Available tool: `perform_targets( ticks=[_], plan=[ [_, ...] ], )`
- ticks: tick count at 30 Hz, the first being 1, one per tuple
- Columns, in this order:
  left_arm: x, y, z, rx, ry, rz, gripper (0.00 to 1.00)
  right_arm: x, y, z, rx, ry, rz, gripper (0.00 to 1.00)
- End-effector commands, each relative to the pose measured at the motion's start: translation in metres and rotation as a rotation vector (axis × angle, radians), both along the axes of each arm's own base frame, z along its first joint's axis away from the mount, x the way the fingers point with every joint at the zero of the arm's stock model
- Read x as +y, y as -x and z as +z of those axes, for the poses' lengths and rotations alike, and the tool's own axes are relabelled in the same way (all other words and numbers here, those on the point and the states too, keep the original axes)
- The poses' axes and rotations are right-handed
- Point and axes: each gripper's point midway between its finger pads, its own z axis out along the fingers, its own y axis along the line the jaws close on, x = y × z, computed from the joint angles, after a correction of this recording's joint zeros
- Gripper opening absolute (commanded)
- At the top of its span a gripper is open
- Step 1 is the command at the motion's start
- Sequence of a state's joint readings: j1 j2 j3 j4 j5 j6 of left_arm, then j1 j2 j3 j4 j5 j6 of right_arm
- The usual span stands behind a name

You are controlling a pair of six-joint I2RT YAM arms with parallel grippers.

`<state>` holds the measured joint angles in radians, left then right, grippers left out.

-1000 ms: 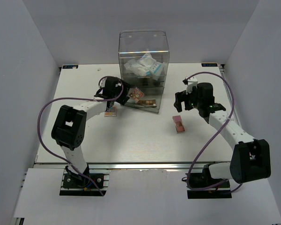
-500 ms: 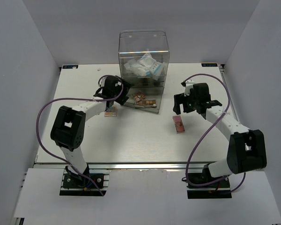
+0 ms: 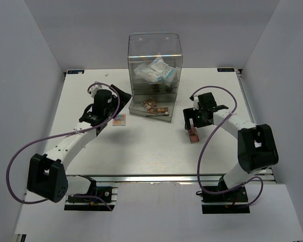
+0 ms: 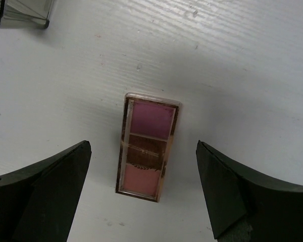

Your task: Organize the makeup

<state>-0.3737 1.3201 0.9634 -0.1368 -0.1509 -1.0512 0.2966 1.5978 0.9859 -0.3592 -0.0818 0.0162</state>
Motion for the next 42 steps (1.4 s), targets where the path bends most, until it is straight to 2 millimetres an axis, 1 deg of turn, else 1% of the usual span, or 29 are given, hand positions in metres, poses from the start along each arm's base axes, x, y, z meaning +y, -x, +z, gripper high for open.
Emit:
perform_targets(
  ticks=[1, 3, 6, 7, 9, 11, 15, 17, 18, 21, 24, 25, 26, 27, 28, 29, 30, 31, 32, 33, 34, 35, 36, 37, 38, 39, 41, 42],
  plan=[
    [0.030, 0.031, -0.040, 0.099, -0.108, 0.039, 0.98, 0.005, -0.003, 0.003, 0.002, 0.036, -0.020, 0.89],
    [0.036, 0.039, -0.045, 0.106, -0.112, 0.053, 0.98, 0.008, 0.000, -0.003, 0.013, 0.053, -0.019, 0.88],
    [0.047, 0.050, -0.048, 0.108, -0.123, 0.082, 0.98, -0.002, 0.000, -0.014, 0.024, 0.132, -0.054, 0.87],
    [0.052, 0.053, -0.049, 0.114, -0.132, 0.094, 0.98, -0.003, 0.001, -0.017, 0.035, 0.146, -0.060, 0.84],
    [0.059, 0.056, -0.046, 0.105, -0.141, 0.111, 0.98, -0.011, 0.003, -0.026, 0.065, 0.193, -0.086, 0.79],
    [0.066, 0.057, -0.045, 0.107, -0.156, 0.126, 0.98, -0.014, 0.003, -0.029, 0.074, 0.212, -0.099, 0.79],
    [0.071, 0.060, -0.043, 0.106, -0.158, 0.139, 0.98, -0.014, 0.007, -0.037, 0.096, 0.211, -0.096, 0.76],
    [0.071, 0.062, -0.047, 0.114, -0.158, 0.139, 0.98, -0.013, 0.012, -0.043, 0.113, 0.209, -0.082, 0.72],
    [0.071, 0.063, -0.047, 0.115, -0.156, 0.140, 0.98, -0.014, 0.014, -0.044, 0.120, 0.208, -0.079, 0.67],
    [0.073, 0.066, -0.050, 0.121, -0.154, 0.145, 0.98, -0.012, 0.023, -0.051, 0.145, 0.197, -0.055, 0.57],
    [0.074, 0.068, -0.051, 0.123, -0.154, 0.151, 0.98, -0.011, 0.030, -0.054, 0.163, 0.189, -0.034, 0.43],
    [0.075, 0.069, -0.052, 0.127, -0.156, 0.152, 0.98, -0.011, 0.030, -0.054, 0.158, 0.187, -0.027, 0.40],
    [0.075, 0.070, -0.053, 0.131, -0.156, 0.151, 0.98, -0.011, 0.027, -0.051, 0.138, 0.190, -0.011, 0.34],
    [0.076, 0.070, -0.054, 0.131, -0.154, 0.153, 0.98, -0.011, 0.024, -0.048, 0.119, 0.194, 0.002, 0.30],
    [0.076, 0.071, -0.054, 0.132, -0.155, 0.153, 0.98, -0.011, 0.018, -0.043, 0.089, 0.196, 0.007, 0.26],
    [0.076, 0.072, -0.056, 0.137, -0.155, 0.154, 0.98, -0.009, 0.007, -0.030, 0.019, 0.199, 0.055, 0.20],
    [0.077, 0.071, -0.055, 0.135, -0.154, 0.155, 0.98, -0.006, -0.004, -0.018, -0.034, 0.193, 0.074, 0.09],
    [0.077, 0.072, -0.056, 0.140, -0.153, 0.158, 0.98, 0.000, -0.011, -0.007, -0.078, 0.175, 0.108, 0.04],
    [0.078, 0.072, -0.058, 0.143, -0.154, 0.160, 0.98, 0.004, -0.021, 0.012, -0.155, 0.171, 0.168, 0.00],
    [0.078, 0.073, -0.058, 0.144, -0.151, 0.161, 0.98, 0.022, -0.030, 0.032, -0.214, 0.102, 0.238, 0.00],
    [0.079, 0.073, -0.060, 0.147, -0.149, 0.164, 0.98, 0.029, -0.035, 0.052, -0.283, 0.091, 0.330, 0.00],
    [0.080, 0.074, -0.061, 0.152, -0.148, 0.166, 0.98, 0.039, -0.035, 0.065, -0.322, 0.064, 0.407, 0.00],
    [0.081, 0.074, -0.062, 0.154, -0.142, 0.169, 0.98, 0.059, -0.033, 0.086, -0.373, -0.015, 0.515, 0.00],
    [0.081, 0.075, -0.063, 0.158, -0.142, 0.171, 0.98, 0.067, -0.030, 0.104, -0.426, -0.047, 0.586, 0.00],
    [0.082, 0.075, -0.063, 0.158, -0.141, 0.172, 0.98, 0.074, -0.030, 0.115, -0.489, -0.046, 0.683, 0.00],
    [0.083, 0.075, -0.065, 0.163, -0.140, 0.175, 0.98, 0.089, -0.028, 0.131, -0.544, -0.088, 0.761, 0.00],
    [0.084, 0.077, -0.065, 0.167, -0.139, 0.176, 0.98, 0.101, -0.032, 0.142, -0.620, -0.067, 0.840, 0.00],
    [0.086, 0.077, -0.066, 0.170, -0.139, 0.181, 0.98, 0.111, -0.038, 0.152, -0.673, -0.047, 0.861, 0.00]
  ],
)
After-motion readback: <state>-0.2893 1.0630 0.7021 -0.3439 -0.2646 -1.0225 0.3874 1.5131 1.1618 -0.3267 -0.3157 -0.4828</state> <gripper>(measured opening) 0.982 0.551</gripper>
